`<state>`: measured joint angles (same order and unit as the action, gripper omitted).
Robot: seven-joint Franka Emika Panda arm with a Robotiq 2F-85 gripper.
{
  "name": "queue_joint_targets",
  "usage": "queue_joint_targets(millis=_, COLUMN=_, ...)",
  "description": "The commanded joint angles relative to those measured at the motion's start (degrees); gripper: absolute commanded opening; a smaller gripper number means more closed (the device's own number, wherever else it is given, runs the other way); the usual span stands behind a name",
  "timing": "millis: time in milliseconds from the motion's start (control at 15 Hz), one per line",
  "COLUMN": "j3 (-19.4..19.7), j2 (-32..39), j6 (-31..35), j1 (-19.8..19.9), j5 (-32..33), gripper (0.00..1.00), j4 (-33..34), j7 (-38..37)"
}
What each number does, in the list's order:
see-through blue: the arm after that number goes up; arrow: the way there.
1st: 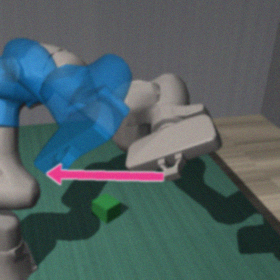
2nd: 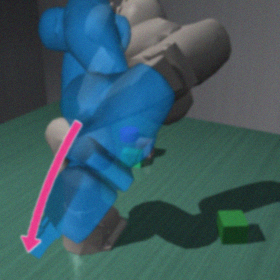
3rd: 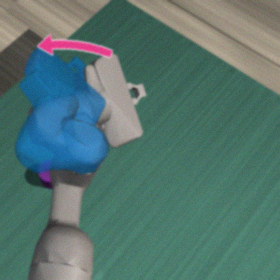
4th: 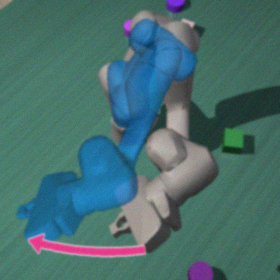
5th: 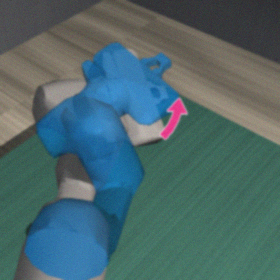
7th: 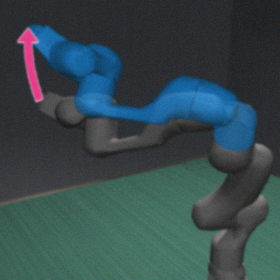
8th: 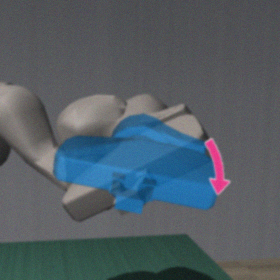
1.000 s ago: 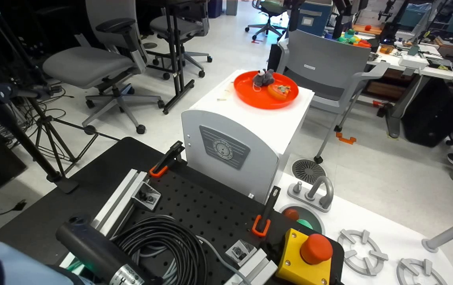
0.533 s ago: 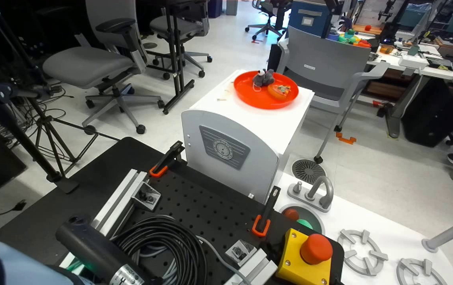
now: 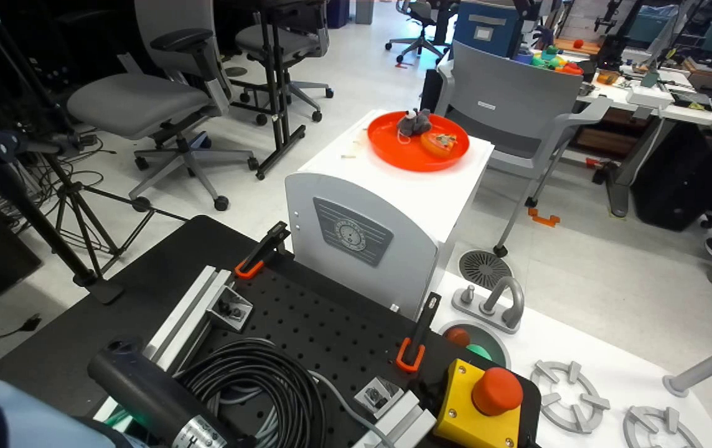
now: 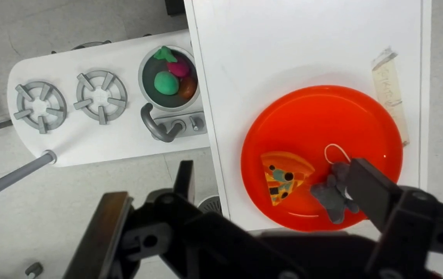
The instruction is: Pick up the rat plush toy from the plate and put it on the counter
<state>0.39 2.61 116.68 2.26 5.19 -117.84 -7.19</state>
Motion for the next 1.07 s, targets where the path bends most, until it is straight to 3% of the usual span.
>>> queue_joint_targets(millis=0, j3=0.18, j2=-0.26, j6=0.81, j1=-0.75, j5=-1.61, gripper=1.0, j4=-0.4, j7=-4.79)
queue_joint_targets(millis=200, j3=0.14, j2=-0.28, j6=2.67, j1=-0.87, j5=-4.18, gripper=1.0, j4=-0.7, j7=-8.07)
queue_joint_targets(millis=533, j3=-0.17, j2=0.21, j6=16.62, j1=-1.26, j5=-12.57, gripper=1.0, j4=-2.42, j7=-9.63)
queue_joint_targets(millis=733, j3=-0.1, j2=1.48, j6=21.1, j1=-1.57, j5=-13.13, gripper=1.0, j4=-2.17, j7=-10.24)
queue_joint_targets(millis=1000, j3=-0.11, j2=2.6, j6=21.44, j1=-2.09, j5=-10.54, gripper=1.0, j4=-2.54, j7=-11.88)
